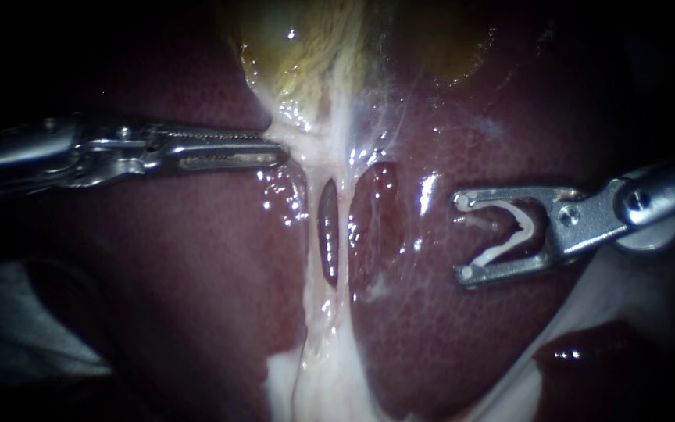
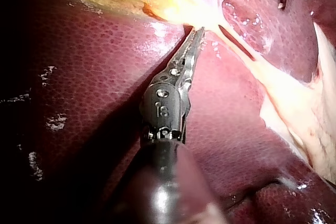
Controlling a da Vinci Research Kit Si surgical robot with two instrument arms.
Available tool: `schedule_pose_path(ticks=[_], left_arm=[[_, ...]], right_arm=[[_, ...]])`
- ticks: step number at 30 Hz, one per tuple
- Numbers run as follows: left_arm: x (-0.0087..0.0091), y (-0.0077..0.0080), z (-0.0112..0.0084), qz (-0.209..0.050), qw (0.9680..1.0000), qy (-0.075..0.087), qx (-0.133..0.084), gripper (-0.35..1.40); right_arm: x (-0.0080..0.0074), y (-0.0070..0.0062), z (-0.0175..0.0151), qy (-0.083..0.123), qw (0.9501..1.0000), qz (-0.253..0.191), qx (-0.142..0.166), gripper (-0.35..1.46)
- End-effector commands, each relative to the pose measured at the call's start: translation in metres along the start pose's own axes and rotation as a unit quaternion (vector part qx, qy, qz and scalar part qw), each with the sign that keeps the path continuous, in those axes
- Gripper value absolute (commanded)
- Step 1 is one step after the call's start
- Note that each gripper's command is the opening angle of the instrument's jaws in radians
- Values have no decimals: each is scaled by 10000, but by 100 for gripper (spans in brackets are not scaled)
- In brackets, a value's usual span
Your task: Grabbing gallbladder
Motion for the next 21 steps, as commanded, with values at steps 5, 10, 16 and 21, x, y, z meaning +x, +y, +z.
schedule_pose_path(ticks=[5,10,16,21], left_arm=[[11,5,-15,-71,9999,-32,-83,-35],[27,2,-43,-112,9999,-43,-88,-35],[51,-12,-77,-209,9998,68,6,-35],[61,-16,-95,-284,9995,156,54,-35]], right_arm=[[0,0,-1,0,10000,-1,2,49],[-1,0,0,-1,10000,0,0,49],[-1,1,0,-1,10000,1,-1,49],[-1,1,0,-2,10000,2,-3,49]])
